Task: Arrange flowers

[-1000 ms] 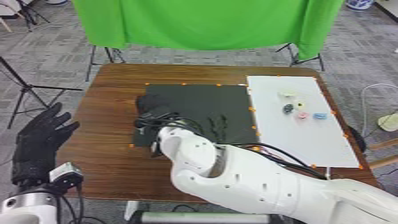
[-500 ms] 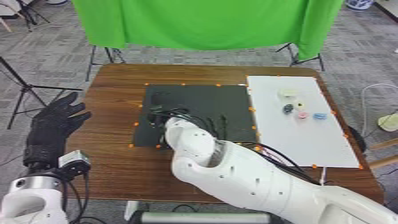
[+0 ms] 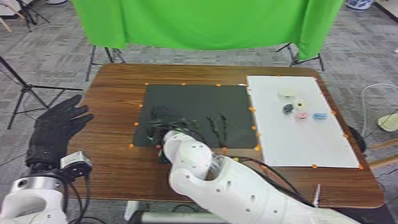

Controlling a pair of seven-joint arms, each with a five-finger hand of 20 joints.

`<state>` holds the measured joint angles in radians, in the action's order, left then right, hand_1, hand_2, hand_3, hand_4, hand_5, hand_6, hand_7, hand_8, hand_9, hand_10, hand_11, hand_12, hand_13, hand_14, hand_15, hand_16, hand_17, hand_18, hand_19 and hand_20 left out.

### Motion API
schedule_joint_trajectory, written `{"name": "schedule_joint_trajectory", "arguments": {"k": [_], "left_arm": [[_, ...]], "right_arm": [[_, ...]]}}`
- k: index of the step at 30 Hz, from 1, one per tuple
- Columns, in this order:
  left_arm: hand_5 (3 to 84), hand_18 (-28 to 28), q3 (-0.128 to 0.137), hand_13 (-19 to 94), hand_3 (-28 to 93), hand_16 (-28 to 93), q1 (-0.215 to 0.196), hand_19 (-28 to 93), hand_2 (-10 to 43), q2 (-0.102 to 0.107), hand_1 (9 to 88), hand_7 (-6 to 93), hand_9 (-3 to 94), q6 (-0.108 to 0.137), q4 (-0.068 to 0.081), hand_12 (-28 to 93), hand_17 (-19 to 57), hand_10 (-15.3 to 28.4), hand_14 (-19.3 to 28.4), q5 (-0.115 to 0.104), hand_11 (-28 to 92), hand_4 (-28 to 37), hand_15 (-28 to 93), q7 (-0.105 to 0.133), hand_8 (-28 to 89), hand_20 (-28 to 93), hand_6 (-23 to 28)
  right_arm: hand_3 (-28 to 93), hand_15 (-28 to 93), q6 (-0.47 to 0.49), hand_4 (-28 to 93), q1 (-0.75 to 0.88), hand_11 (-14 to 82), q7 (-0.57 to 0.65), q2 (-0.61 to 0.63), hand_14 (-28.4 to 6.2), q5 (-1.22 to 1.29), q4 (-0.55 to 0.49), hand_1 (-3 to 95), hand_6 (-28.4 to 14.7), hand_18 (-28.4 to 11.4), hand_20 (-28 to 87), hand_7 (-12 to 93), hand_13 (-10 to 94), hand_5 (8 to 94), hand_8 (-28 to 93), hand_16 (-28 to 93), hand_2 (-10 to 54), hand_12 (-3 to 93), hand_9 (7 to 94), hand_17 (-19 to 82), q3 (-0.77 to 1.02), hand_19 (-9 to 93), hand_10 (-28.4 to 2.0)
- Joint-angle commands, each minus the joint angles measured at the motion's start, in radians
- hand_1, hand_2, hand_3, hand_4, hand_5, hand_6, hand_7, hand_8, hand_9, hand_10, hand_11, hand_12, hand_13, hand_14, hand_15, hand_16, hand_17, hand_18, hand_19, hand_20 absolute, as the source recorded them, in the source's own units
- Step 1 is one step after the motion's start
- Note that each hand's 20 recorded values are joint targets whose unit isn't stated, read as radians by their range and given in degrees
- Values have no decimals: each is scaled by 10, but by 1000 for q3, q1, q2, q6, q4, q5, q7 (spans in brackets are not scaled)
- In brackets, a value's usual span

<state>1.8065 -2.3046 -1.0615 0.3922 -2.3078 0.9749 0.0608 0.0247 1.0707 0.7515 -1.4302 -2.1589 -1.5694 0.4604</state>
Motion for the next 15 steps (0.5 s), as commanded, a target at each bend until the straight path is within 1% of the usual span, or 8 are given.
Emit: {"name": "schedule_joint_trajectory", "arguments": {"k": [1,5,8,9,11,12,14,15], "left_arm": [[382,236,-1,234,799,-103,-2,575,107,-11,262,127,329,-21,0,92,-109,229,283,11,256,-220,502,-35,-92,-11,121],[383,236,2,236,796,-102,-17,575,109,-12,263,123,331,-19,-3,94,-109,230,284,9,256,-219,503,-29,-88,-10,122],[386,237,-2,236,793,-103,-9,576,110,-13,263,120,331,-26,-3,95,-110,235,284,12,257,-217,505,-48,-87,-9,125],[386,237,2,237,792,-103,-9,576,110,-15,263,119,332,-32,-4,95,-110,235,284,16,257,-217,506,-55,-87,-9,125],[386,236,2,239,791,-103,-11,576,111,-13,263,119,333,-34,-4,96,-108,233,284,16,257,-216,508,-53,-86,-9,124],[386,236,1,240,790,-103,-13,577,111,-12,263,119,333,-28,-6,96,-108,232,284,15,258,-216,509,-57,-86,-10,124],[386,236,6,240,788,-105,-11,578,112,-14,263,119,333,-38,-5,95,-107,232,284,19,259,-215,509,-62,-86,-10,125],[386,236,4,240,788,-105,-10,578,112,-12,262,118,333,-36,-4,95,-107,231,284,17,259,-214,509,-61,-86,-10,125]], "right_arm": [[771,829,-28,-283,-18,539,14,-3,-108,-1,-3,435,-9,-228,213,286,694,778,-44,150,-95,215,767,231,-29,865,-114],[795,844,-60,-283,-32,572,14,1,-111,-11,-4,393,-12,-228,217,286,680,721,-64,145,-95,208,741,224,-51,866,-113],[805,849,-87,-283,-40,586,28,3,-111,-2,-2,381,-11,-227,218,287,677,705,-79,141,-95,199,732,222,-61,866,-112],[808,850,-99,-283,-46,588,36,5,-111,-4,-1,379,-11,-227,218,288,677,703,-83,140,-95,197,730,222,-71,866,-112],[823,852,-128,-283,-64,590,48,12,-112,-8,2,371,-12,-228,218,284,676,701,-93,138,-95,195,729,222,-94,866,-112],[829,852,-121,-283,-60,590,48,12,-112,-15,0,368,-12,-228,218,281,676,700,-99,137,-95,196,727,222,-87,866,-112],[834,854,-145,-283,-79,590,66,18,-113,-6,2,366,-12,-228,218,280,674,695,-107,136,-95,195,724,222,-111,867,-112],[835,855,-138,-283,-76,591,63,19,-113,-14,1,366,-12,-228,217,281,673,693,-109,136,-95,196,722,222,-107,867,-113]]}}
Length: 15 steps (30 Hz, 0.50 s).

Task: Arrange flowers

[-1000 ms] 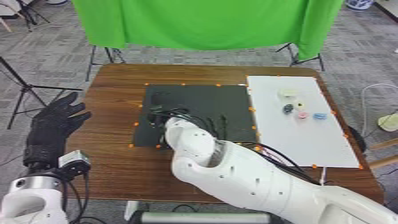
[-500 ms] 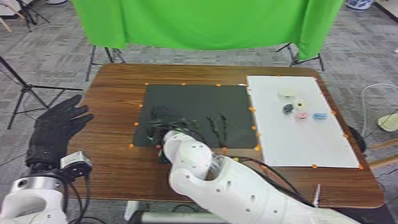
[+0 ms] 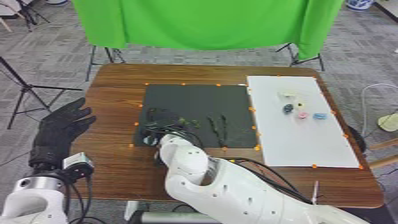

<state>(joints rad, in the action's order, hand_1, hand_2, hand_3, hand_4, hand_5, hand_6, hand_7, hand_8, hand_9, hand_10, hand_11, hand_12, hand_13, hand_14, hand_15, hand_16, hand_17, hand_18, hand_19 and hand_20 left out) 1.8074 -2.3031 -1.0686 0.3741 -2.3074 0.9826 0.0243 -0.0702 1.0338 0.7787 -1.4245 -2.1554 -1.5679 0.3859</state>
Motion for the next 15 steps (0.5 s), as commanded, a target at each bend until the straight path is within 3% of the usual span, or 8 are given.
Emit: {"name": "schedule_joint_trajectory", "arguments": {"k": [1,5,7,9,11,13,15], "left_arm": [[386,236,2,240,787,-105,-8,578,112,-7,263,117,334,-24,-3,95,-107,230,284,9,259,-214,510,-26,-86,-10,125],[388,236,4,235,782,-107,-9,581,115,-7,263,110,334,-23,-6,93,-108,244,284,9,254,-213,507,-29,-82,-10,129],[389,236,0,233,777,-109,-12,581,117,-1,263,102,333,-13,-7,96,-109,250,284,7,246,-210,506,-9,-78,-10,134],[390,237,-2,230,774,-109,-4,581,119,2,264,96,332,-15,-3,99,-110,254,284,7,243,-208,505,-11,-75,-9,136],[392,236,-3,229,771,-109,-7,581,120,3,264,92,332,-7,-3,100,-110,256,284,3,238,-204,503,3,-72,-8,138],[393,236,-7,228,769,-108,-14,581,120,12,265,90,332,6,-1,103,-110,258,284,-8,236,-202,501,47,-70,-8,139],[391,237,0,229,768,-108,-62,581,120,16,264,88,331,47,-14,104,-110,252,284,-30,234,-201,499,107,-70,-8,137]], "right_arm": [[835,856,-50,-283,-51,590,46,18,-113,-6,-1,367,-12,-229,217,280,671,689,-124,134,-95,197,719,222,-44,868,-113],[832,863,-42,-283,-57,590,55,19,-114,9,-7,368,-12,-228,212,293,661,663,-189,129,-95,200,704,218,-45,868,-117],[835,865,-43,-283,-74,592,51,25,-116,4,-4,365,-18,-229,211,292,652,651,-194,128,-95,199,696,216,-57,868,-123],[837,866,-56,-283,-97,595,75,32,-116,0,0,363,-21,-230,210,287,650,640,-194,126,-95,196,689,212,-80,868,-126],[835,867,-90,-283,-141,594,95,51,-116,22,-2,367,-24,-230,209,284,646,631,-195,125,-95,193,680,211,-126,867,-129],[836,868,-129,-283,-215,595,118,76,-119,50,-13,367,-26,-231,207,282,643,621,-195,123,-95,192,677,211,-189,867,-131],[845,866,-145,-283,-262,594,107,93,-122,54,-25,359,-30,-233,202,276,639,614,-194,119,-95,187,671,210,-226,865,-137]]}}
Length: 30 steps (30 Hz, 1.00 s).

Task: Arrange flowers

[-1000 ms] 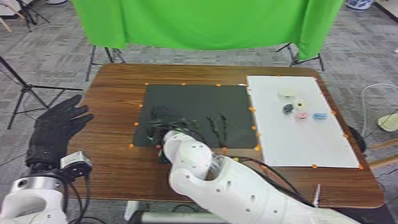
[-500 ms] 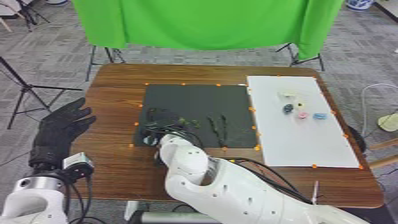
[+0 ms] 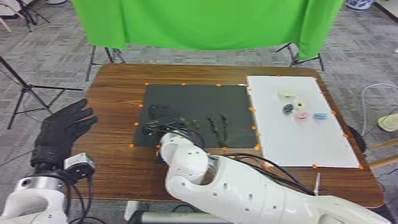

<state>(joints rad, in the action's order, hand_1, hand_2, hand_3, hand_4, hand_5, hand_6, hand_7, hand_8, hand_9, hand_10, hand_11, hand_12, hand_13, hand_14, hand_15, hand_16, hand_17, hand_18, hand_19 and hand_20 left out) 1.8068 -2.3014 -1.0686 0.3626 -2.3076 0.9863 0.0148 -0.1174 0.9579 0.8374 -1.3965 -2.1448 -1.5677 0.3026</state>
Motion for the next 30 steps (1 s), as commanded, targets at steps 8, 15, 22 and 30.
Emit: {"name": "schedule_joint_trajectory", "arguments": {"k": [8,15,22,30], "left_arm": [[384,234,12,237,770,-104,-159,581,115,12,256,100,330,126,-42,106,-106,226,284,-81,243,-203,500,233,-73,-10,123],[374,234,3,246,777,-102,-186,582,110,4,246,119,330,141,-49,98,-103,205,269,-95,254,-216,492,255,-83,-14,110],[369,232,-9,252,783,-100,-211,581,106,0,243,135,331,155,-55,92,-101,197,261,-100,258,-226,488,270,-94,-20,102],[366,231,-26,258,797,-99,-214,579,99,8,242,151,331,161,-57,87,-99,188,254,-108,260,-238,480,287,-104,-25,95]], "right_arm": [[867,848,-113,-283,-270,578,8,168,-132,44,-111,341,-43,-239,181,250,623,598,-183,106,-95,161,646,196,-177,845,-161],[875,833,-51,-283,-201,537,-57,258,-142,61,-192,325,-54,-242,168,233,598,567,-172,94,-95,142,607,181,-38,833,-176],[877,834,31,-283,-89,518,-86,347,-149,55,-265,307,-59,-248,169,213,580,546,-161,92,-95,137,585,171,131,829,-187],[886,826,87,-283,63,452,-106,547,-156,131,-315,292,-61,-248,176,202,548,524,-152,83,-95,127,556,161,347,818,-196]]}}
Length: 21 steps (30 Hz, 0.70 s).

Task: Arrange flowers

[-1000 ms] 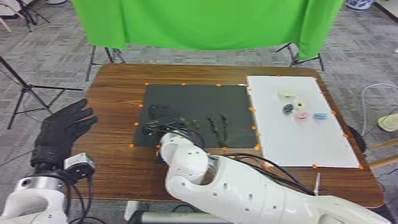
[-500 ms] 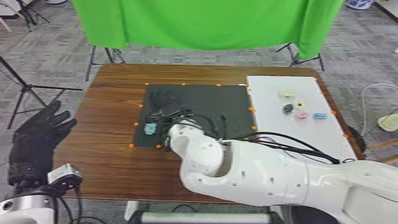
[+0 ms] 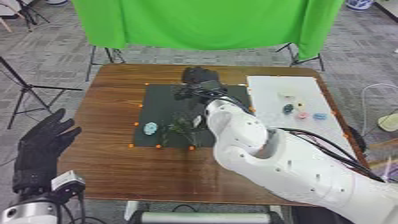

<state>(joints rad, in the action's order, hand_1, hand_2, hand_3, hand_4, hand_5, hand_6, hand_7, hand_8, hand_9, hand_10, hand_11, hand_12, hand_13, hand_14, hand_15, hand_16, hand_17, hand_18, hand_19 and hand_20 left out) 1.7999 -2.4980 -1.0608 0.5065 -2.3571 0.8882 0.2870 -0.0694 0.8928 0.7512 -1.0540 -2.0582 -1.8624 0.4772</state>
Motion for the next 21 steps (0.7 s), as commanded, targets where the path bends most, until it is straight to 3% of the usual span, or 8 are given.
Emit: {"name": "schedule_joint_trajectory", "arguments": {"k": [1,8,14,21], "left_arm": [[366,231,-18,259,798,-98,-25,579,99,2,242,152,332,14,-10,86,-99,188,253,-9,260,-240,480,16,-105,-25,95],[365,230,-29,261,803,-96,-18,579,97,4,242,158,333,11,-8,85,-98,185,251,-7,263,-246,477,13,-110,-27,93],[365,230,-40,262,804,-96,-8,579,97,8,242,163,333,5,-3,84,-98,185,249,-7,264,-248,478,13,-113,-27,91],[367,230,-48,263,805,-97,2,578,97,10,243,166,333,2,0,83,-97,184,249,-4,267,-248,479,9,-115,-28,92]], "right_arm": [[887,823,60,-283,166,436,-22,222,-156,39,-27,291,-62,-247,177,201,542,517,-152,81,-95,124,548,160,218,815,-196],[893,807,27,-283,303,351,9,393,-156,82,-55,288,-62,-244,194,193,531,501,-146,73,-95,123,530,156,360,802,-194],[890,830,67,-283,344,273,50,446,-124,91,-29,290,-58,-235,199,193,598,494,-145,74,-95,122,518,195,424,823,-189],[889,837,80,-283,359,220,93,508,-118,90,8,291,-57,-231,180,189,609,490,-143,71,-95,125,495,206,416,836,-188]]}}
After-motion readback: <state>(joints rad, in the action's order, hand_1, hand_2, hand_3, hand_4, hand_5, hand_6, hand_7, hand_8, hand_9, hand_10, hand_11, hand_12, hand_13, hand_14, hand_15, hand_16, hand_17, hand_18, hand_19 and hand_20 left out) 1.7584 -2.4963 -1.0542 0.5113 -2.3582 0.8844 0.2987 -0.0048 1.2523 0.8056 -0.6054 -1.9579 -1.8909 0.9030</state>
